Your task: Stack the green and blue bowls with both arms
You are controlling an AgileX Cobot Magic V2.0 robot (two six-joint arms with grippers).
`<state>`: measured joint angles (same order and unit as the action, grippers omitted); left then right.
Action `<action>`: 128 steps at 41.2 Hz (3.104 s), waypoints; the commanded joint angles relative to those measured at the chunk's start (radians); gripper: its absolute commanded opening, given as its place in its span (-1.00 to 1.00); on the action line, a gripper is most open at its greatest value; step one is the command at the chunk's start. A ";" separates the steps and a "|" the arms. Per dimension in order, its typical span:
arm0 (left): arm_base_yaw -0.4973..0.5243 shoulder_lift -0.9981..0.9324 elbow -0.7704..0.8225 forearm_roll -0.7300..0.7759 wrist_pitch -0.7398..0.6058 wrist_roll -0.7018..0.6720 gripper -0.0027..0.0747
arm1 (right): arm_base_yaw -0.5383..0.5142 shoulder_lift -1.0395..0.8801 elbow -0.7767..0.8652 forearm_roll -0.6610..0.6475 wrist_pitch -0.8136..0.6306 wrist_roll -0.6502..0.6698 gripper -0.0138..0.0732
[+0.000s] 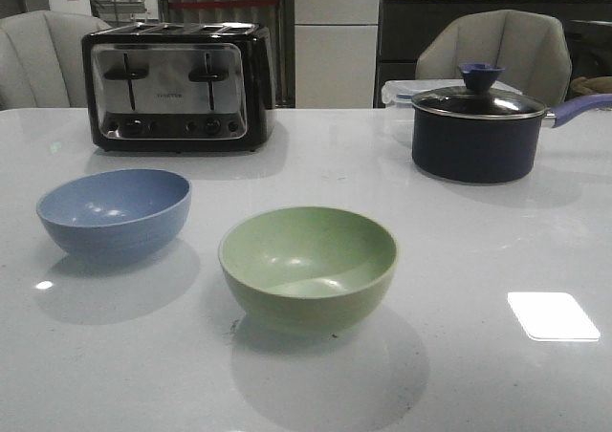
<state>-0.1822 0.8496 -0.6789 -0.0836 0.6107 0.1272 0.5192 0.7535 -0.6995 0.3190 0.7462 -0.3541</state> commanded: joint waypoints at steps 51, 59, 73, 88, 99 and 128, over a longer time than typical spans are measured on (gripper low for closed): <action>0.013 0.985 -0.524 -0.015 -0.191 -0.037 0.26 | -0.003 -0.007 -0.024 0.008 -0.052 -0.012 0.20; 0.013 0.983 -0.531 -0.038 -0.189 -0.037 -0.30 | -0.003 -0.007 -0.024 0.008 -0.051 -0.012 0.20; 0.013 0.937 -0.531 -0.072 -0.165 -0.037 -0.69 | -0.003 -0.007 -0.024 0.008 -0.051 -0.012 0.20; -0.066 0.729 -0.531 -0.109 -0.056 -0.025 -0.69 | -0.003 -0.007 -0.024 0.008 -0.050 -0.012 0.20; -0.265 0.700 -0.531 -0.133 -0.011 -0.025 -0.69 | -0.003 -0.007 -0.024 0.008 -0.050 -0.012 0.20; -0.435 0.864 -0.531 -0.166 -0.190 -0.026 -0.69 | -0.003 -0.007 -0.024 0.008 -0.050 -0.012 0.20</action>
<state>-0.6110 1.7410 -1.1808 -0.2510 0.4997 0.1057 0.5192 0.7535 -0.6995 0.3190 0.7479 -0.3541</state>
